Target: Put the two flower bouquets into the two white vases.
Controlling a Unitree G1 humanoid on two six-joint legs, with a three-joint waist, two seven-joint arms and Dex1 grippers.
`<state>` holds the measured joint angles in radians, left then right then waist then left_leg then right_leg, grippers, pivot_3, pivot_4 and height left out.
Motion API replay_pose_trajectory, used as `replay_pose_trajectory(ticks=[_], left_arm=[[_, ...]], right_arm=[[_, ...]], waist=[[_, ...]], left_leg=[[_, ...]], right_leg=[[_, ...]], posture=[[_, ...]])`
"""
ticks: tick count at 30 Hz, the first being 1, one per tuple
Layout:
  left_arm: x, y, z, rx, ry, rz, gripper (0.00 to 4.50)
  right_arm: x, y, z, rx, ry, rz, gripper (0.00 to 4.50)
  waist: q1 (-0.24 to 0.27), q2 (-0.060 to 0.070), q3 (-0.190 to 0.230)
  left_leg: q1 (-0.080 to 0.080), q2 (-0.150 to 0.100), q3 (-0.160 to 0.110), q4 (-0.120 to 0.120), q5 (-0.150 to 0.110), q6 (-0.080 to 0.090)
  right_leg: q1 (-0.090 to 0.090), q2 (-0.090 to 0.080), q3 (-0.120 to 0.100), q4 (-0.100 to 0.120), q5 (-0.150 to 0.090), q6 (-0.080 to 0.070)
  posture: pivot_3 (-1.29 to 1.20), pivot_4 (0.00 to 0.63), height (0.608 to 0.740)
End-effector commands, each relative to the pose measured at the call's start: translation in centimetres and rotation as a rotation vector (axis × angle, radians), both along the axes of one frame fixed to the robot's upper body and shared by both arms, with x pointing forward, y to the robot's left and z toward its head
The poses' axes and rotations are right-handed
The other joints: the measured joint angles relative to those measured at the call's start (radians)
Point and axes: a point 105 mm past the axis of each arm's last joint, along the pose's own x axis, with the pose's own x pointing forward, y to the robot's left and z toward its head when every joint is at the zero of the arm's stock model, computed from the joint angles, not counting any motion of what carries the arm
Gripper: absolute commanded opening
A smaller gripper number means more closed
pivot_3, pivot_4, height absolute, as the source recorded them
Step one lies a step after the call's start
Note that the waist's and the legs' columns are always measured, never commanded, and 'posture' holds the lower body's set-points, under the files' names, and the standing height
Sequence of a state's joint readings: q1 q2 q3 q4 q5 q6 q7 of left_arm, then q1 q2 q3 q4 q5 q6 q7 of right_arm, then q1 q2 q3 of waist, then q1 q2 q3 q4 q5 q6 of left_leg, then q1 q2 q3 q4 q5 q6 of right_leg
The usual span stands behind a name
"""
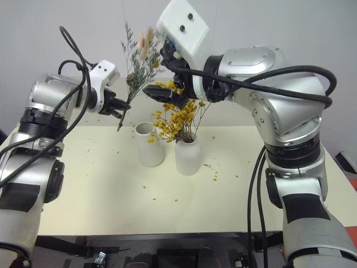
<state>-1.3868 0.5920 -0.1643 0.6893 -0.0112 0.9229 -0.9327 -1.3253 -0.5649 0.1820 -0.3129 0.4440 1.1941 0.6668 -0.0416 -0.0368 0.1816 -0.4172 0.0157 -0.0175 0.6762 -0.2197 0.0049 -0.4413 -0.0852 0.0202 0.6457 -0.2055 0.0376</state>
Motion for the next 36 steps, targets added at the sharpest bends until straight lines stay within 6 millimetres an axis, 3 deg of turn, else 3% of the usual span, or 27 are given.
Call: replay_pose_trajectory(ticks=[1,6,13,16,24,30,36], left_arm=[[0.1,-1.2,3.8,-0.080,-0.145,-0.058,0.02],[0.5,-2.2,5.0,-0.114,-0.213,-0.092,0.02],[-0.2,-2.6,6.2,-0.208,-0.281,-0.147,0.02],[-0.3,-1.9,5.7,-0.198,-0.291,-0.128,0.02],[-0.8,-0.7,5.2,-0.190,-0.283,-0.084,0.02],[-0.8,-0.7,5.1,-0.187,-0.281,-0.081,0.02],[-0.6,-0.8,5.0,-0.183,-0.277,-0.081,0.02]], right_arm=[[1.0,-1.3,0.8,0.035,-0.034,-0.068,4.17],[3.7,-3.1,1.6,0.058,-0.042,-0.072,4.17],[7.9,-6.2,0.6,0.008,-0.075,-0.027,4.17],[9.0,-7.6,2.1,0.069,-0.107,-0.031,4.17],[9.5,-9.4,6.0,0.178,-0.188,-0.061,4.17],[8.3,-7.7,4.5,0.132,-0.154,0.026,4.17],[7.4,-7.4,3.8,0.125,-0.137,0.028,4.17]], waist=[[0.001,0.000,0.000],[0.000,0.000,0.000],[-0.004,0.000,0.001],[-0.005,0.003,0.002],[-0.004,0.006,0.007],[-0.004,0.008,0.007],[-0.002,0.008,0.008]], left_leg=[[0.000,0.000,0.000,0.000,0.000,0.000],[0.000,-0.001,0.000,0.001,0.000,0.000],[0.000,-0.001,0.001,0.000,0.000,0.000],[0.000,0.000,0.002,-0.001,0.000,0.000],[0.000,-0.001,0.002,-0.002,0.000,0.000],[0.000,-0.001,0.002,-0.003,0.000,0.000],[0.000,-0.001,0.002,-0.002,0.000,0.000]], right_leg=[[0.000,0.000,0.000,0.000,0.000,0.000],[0.000,0.000,0.000,0.000,0.000,0.001],[0.000,0.000,0.001,-0.002,0.000,0.001],[0.000,0.000,0.001,-0.002,0.000,0.000],[-0.001,0.000,0.002,-0.002,0.001,0.000],[-0.001,0.000,0.002,-0.001,0.001,0.000],[-0.001,-0.001,0.002,0.001,0.001,0.000]], posture=[[0.00,0.150,0.740],[0.00,0.150,0.740],[0.00,0.150,0.740],[0.00,0.150,0.740],[0.00,0.150,0.740],[0.00,0.150,0.740],[0.00,0.150,0.740]])
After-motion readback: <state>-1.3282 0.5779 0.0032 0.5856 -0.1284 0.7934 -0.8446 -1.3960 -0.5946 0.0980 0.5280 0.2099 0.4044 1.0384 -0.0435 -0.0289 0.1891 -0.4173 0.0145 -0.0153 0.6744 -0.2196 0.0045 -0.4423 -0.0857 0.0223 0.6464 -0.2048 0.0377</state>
